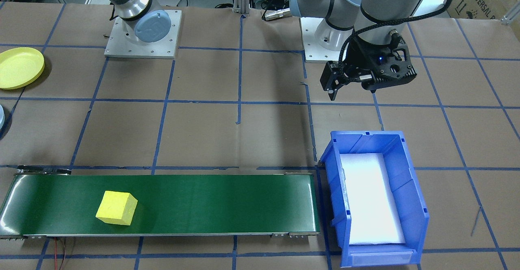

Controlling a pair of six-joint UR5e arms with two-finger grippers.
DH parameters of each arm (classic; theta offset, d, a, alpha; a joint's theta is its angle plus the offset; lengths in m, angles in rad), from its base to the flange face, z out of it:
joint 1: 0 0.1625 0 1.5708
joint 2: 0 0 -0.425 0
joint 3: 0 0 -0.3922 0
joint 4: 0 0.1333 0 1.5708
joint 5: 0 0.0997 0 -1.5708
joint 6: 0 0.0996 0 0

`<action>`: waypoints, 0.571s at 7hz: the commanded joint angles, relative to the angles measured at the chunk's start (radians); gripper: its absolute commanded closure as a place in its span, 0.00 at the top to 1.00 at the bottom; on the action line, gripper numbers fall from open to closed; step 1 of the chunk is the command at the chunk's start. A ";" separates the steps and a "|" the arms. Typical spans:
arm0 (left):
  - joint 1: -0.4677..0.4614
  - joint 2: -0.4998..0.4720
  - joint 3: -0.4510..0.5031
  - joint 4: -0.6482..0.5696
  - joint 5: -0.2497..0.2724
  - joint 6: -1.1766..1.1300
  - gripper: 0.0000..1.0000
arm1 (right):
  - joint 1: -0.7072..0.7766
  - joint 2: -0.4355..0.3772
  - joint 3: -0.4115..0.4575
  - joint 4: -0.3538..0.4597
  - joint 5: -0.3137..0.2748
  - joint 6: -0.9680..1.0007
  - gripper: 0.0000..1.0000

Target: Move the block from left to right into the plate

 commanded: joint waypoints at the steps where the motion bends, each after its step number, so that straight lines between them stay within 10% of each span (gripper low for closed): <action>1: 0.000 -0.004 0.000 0.001 0.000 0.002 1.00 | 0.220 -0.037 0.010 0.027 0.001 0.006 1.00; 4: -0.001 -0.004 0.001 0.002 0.001 0.008 1.00 | 0.297 -0.018 0.008 0.009 0.109 -0.247 1.00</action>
